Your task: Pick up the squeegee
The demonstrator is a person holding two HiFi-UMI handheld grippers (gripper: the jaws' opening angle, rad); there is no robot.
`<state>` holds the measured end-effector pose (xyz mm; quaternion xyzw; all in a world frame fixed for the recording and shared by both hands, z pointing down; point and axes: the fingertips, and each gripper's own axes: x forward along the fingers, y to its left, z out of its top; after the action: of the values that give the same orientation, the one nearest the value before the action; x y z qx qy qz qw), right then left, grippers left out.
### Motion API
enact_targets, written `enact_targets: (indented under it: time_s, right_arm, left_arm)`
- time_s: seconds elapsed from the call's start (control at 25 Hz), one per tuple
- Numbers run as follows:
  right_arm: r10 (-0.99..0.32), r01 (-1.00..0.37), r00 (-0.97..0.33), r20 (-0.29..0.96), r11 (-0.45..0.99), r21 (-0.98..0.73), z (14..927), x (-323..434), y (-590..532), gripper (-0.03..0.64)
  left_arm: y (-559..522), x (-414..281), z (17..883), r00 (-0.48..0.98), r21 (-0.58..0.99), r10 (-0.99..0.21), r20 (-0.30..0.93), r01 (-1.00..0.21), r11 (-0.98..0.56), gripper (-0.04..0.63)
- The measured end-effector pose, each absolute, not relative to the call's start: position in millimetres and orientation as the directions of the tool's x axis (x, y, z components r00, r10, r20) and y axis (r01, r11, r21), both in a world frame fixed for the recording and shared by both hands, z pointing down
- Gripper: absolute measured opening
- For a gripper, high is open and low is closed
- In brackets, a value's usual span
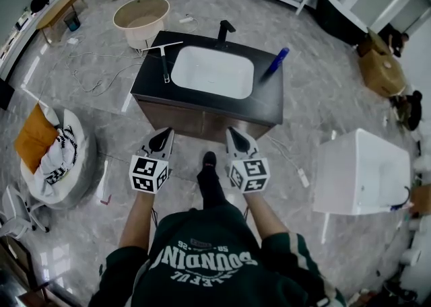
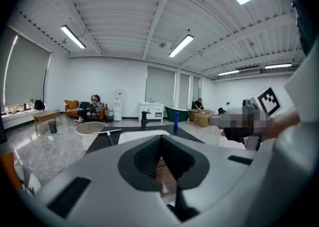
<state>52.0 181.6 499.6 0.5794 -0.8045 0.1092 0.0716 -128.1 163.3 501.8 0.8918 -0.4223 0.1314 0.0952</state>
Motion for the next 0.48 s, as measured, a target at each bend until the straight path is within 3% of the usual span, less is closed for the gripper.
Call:
enact_targets:
  time_s: [0.48]
  right_arm:
    - [-0.909, -0.944, -0.329, 0.257, 0.309, -0.116, 496.9, 85.4, 24.6, 0.002]
  left_arm:
    - [9.0, -95.7, 501.2, 0.587, 0.065, -0.733, 0.343, -0.794, -0.605, 0.002]
